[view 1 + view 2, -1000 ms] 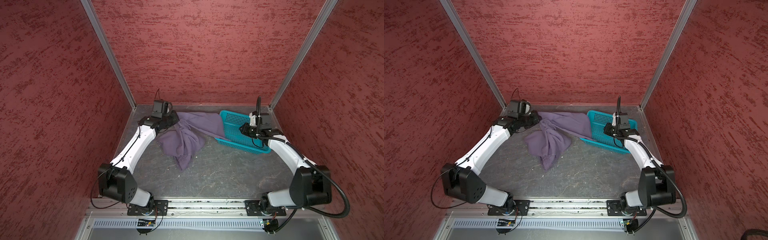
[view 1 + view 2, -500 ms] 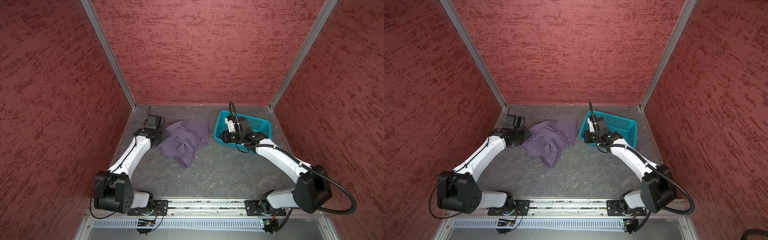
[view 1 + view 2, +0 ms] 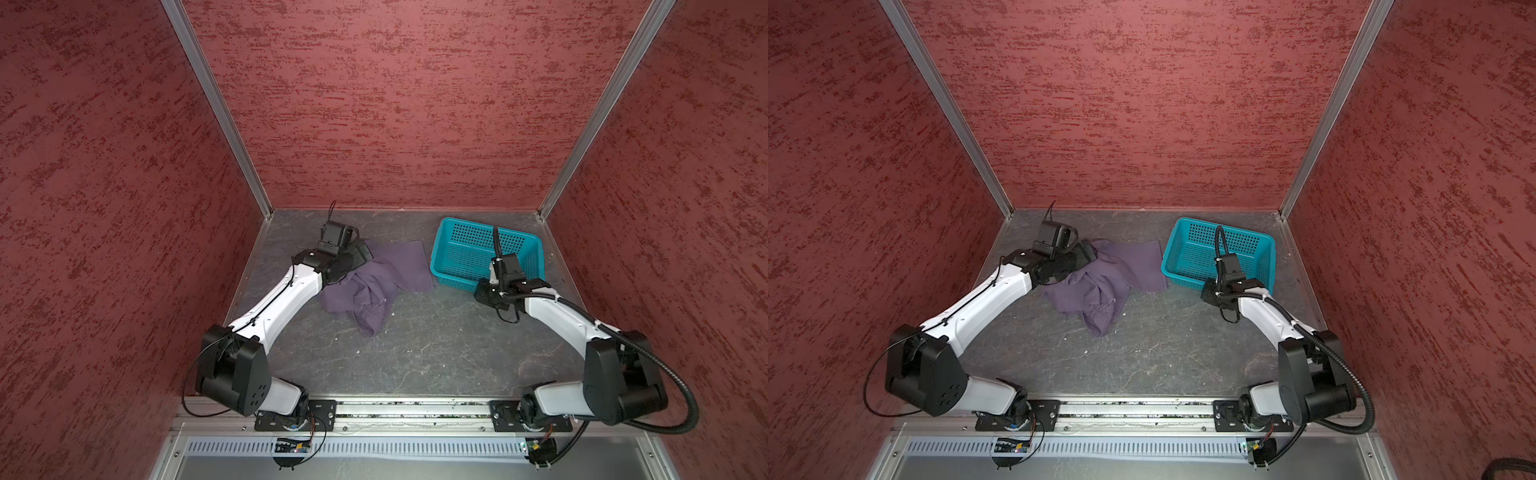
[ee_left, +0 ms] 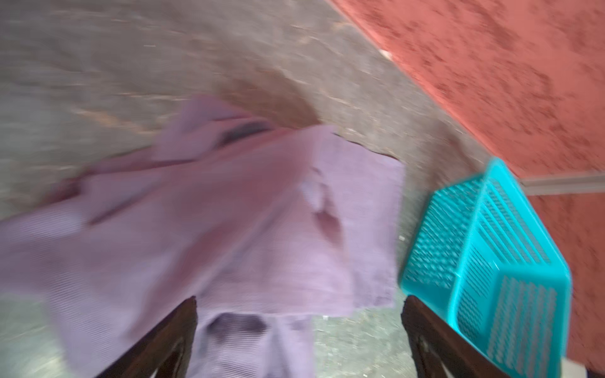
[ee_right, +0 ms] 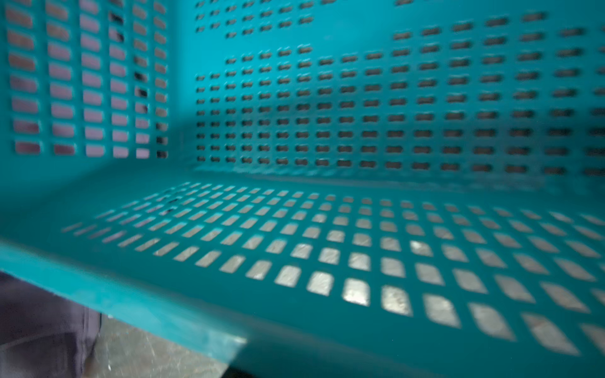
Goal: Fold and stack the trousers
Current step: Move the basket to the top-right of the table.
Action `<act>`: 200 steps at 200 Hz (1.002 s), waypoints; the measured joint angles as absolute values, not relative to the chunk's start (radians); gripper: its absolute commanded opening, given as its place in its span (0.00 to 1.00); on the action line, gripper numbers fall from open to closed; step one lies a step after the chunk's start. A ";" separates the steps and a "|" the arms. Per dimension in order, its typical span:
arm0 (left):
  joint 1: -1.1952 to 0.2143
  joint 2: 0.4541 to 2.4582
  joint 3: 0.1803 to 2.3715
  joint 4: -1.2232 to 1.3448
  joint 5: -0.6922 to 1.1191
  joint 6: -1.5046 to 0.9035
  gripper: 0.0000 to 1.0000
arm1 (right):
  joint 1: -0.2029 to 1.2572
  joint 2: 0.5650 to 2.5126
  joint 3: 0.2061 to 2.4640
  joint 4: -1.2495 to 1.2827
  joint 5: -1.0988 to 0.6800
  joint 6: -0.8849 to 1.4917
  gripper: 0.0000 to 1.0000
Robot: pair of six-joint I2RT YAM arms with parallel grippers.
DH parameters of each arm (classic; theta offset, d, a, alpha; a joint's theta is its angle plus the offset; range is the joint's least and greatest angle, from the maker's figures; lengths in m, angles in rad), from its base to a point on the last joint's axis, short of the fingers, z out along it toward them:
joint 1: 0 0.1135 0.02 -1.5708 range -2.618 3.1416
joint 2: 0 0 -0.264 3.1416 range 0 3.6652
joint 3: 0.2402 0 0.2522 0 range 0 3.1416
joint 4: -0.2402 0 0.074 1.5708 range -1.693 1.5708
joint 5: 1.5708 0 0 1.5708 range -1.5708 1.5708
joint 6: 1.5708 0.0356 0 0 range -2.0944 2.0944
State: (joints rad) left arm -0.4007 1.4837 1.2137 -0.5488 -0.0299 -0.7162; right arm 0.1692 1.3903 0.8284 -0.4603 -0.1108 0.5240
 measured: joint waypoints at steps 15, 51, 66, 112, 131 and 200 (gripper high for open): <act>-0.447 1.549 1.263 -0.521 0.000 -0.694 0.82 | 0.120 1.402 0.860 -0.455 -0.112 0.517 0.32; -0.542 1.771 1.417 -0.477 0.080 -0.660 0.41 | 0.069 1.435 0.949 -0.432 -0.112 0.481 0.32; -0.576 1.871 1.497 -0.470 0.120 -0.647 0.23 | 0.069 1.430 0.960 -0.422 -0.113 0.455 0.30; -0.628 2.041 1.650 -0.470 0.221 -0.635 0.14 | 0.174 1.353 0.961 -0.436 -0.073 0.340 0.39; -0.620 2.041 1.650 -0.471 0.241 -0.640 0.16 | 0.232 1.358 0.994 -0.448 -0.045 0.297 0.33; -0.553 2.005 1.626 -0.448 0.277 -0.665 0.16 | 0.255 1.439 1.014 -0.440 -0.084 0.325 0.08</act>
State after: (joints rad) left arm -0.5529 2.0048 1.6257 -0.4484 0.2768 -0.6647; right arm 0.2546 1.4387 1.0138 -0.4397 -0.0837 0.3248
